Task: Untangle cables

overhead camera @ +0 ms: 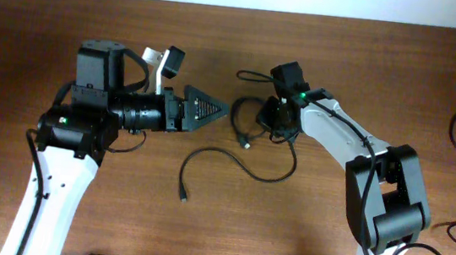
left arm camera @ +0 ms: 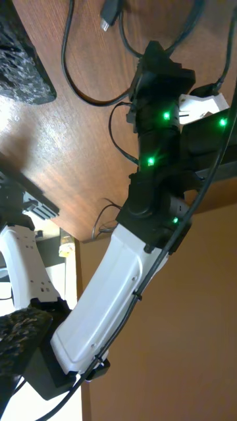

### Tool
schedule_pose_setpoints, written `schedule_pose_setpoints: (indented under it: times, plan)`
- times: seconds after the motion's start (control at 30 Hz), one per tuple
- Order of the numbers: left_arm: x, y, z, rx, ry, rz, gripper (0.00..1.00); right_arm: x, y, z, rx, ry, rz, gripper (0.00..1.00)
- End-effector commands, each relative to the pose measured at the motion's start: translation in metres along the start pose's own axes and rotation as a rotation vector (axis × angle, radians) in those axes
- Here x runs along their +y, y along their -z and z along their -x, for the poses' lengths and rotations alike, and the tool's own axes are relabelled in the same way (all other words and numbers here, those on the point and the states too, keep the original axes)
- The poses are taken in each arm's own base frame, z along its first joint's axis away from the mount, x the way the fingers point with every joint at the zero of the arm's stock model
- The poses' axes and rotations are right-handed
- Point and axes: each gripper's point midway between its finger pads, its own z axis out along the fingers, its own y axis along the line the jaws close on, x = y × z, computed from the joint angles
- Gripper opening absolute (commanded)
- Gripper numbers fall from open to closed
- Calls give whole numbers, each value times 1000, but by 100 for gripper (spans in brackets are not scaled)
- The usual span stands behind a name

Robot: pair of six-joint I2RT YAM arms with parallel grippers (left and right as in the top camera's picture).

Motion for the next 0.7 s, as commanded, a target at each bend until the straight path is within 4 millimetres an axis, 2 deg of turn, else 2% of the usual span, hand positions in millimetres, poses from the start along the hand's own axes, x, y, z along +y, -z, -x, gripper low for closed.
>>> schedule_pose_setpoints:
  times: [0.0,0.07,0.1,0.17,0.2,0.23,0.27,0.3,0.47,0.53,0.57,0.6,0.67]
  plan:
    - [-3,3,2,-12,-28,2,99,1,-5,-2,17,-9,18,4]
    - [-3,3,2,-12,-28,2,99,37,7,5,23,102,181,4]
    - [-3,3,2,-12,-28,2,99,57,21,12,4,185,260,4]
    - [-3,3,2,-12,-28,2,99,84,56,25,-47,290,353,4]
    - [-3,3,2,-12,-28,2,99,102,98,29,-89,338,396,4]
    - [-3,3,2,-12,-29,2,99,109,137,25,-111,383,410,4]
    - [-3,3,2,-12,-29,3,99,109,158,21,-119,399,412,4]
    - [-3,3,2,-12,-29,2,99,104,200,10,-140,425,416,4]
    - [1,3,4,-23,-28,25,99,104,356,-23,-399,506,623,4]
    - [1,3,3,-22,-32,26,99,97,393,-36,-459,517,674,4]
    - [1,3,3,-22,-46,26,99,94,401,-40,-470,520,684,4]
    - [1,3,3,-21,-51,26,99,89,407,-46,-472,517,687,4]
    - [1,3,3,-21,-52,26,99,83,397,-49,-423,481,660,4]
